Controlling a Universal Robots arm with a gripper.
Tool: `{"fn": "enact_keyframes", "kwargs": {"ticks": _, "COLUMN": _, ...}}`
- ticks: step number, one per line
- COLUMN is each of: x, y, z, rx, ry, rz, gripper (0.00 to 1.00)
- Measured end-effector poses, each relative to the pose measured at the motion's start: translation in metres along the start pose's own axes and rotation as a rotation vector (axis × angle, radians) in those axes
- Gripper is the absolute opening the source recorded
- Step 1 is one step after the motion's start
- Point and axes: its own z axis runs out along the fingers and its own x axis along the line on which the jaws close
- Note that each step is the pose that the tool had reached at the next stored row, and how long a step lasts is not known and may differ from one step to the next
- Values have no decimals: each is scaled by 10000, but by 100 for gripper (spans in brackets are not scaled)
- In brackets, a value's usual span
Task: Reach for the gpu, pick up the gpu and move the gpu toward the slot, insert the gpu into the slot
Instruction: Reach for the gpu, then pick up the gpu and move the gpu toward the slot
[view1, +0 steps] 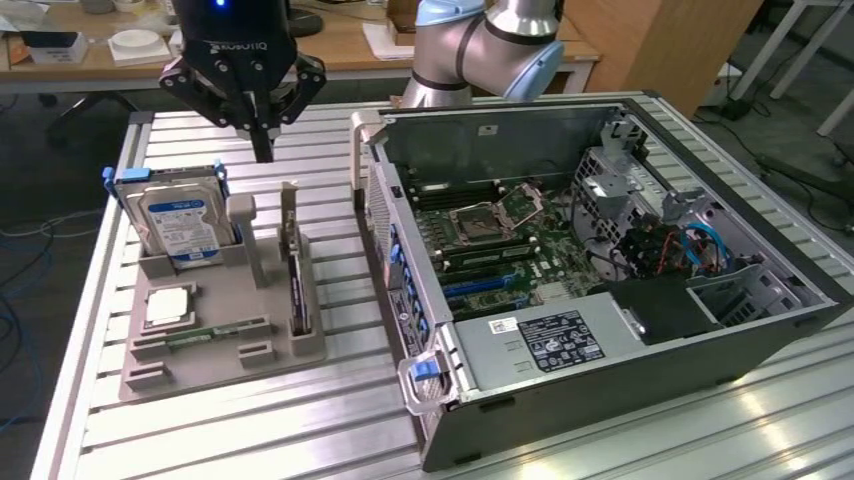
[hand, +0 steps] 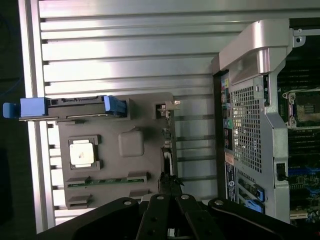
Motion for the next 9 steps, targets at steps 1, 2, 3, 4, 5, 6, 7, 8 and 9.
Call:
{"fn": "enact_keyframes", "kwargs": {"ticks": 1, "x": 0, "y": 0, "z": 0, "rx": 0, "ry": 0, "rz": 1, "gripper": 10}}
{"fn": "enact_keyframes", "kwargs": {"ticks": 2, "x": 0, "y": 0, "z": 0, "rx": 1, "ry": 0, "rz": 0, "gripper": 10}}
{"fn": "enact_keyframes", "kwargs": {"ticks": 3, "x": 0, "y": 0, "z": 0, "rx": 0, "ry": 0, "rz": 0, "gripper": 10}}
{"fn": "enact_keyframes", "kwargs": {"ticks": 4, "x": 0, "y": 0, "z": 0, "rx": 0, "ry": 0, "rz": 0, "gripper": 10}}
{"fn": "enact_keyframes", "kwargs": {"ticks": 5, "x": 0, "y": 0, "z": 0, "rx": 0, "ry": 0, "rz": 0, "gripper": 10}}
{"fn": "enact_keyframes", "kwargs": {"ticks": 6, "x": 0, "y": 0, "z": 0, "rx": 1, "ry": 0, "rz": 0, "gripper": 10}}
{"fn": "enact_keyframes", "kwargs": {"ticks": 7, "x": 0, "y": 0, "z": 0, "rx": 1, "ry": 0, "rz": 0, "gripper": 10}}
{"fn": "enact_keyframes", "kwargs": {"ticks": 8, "x": 0, "y": 0, "z": 0, "rx": 0, "ry": 0, "rz": 1, "gripper": 10}}
{"fn": "enact_keyframes", "kwargs": {"ticks": 9, "x": 0, "y": 0, "z": 0, "rx": 1, "ry": 0, "rz": 0, "gripper": 10}}
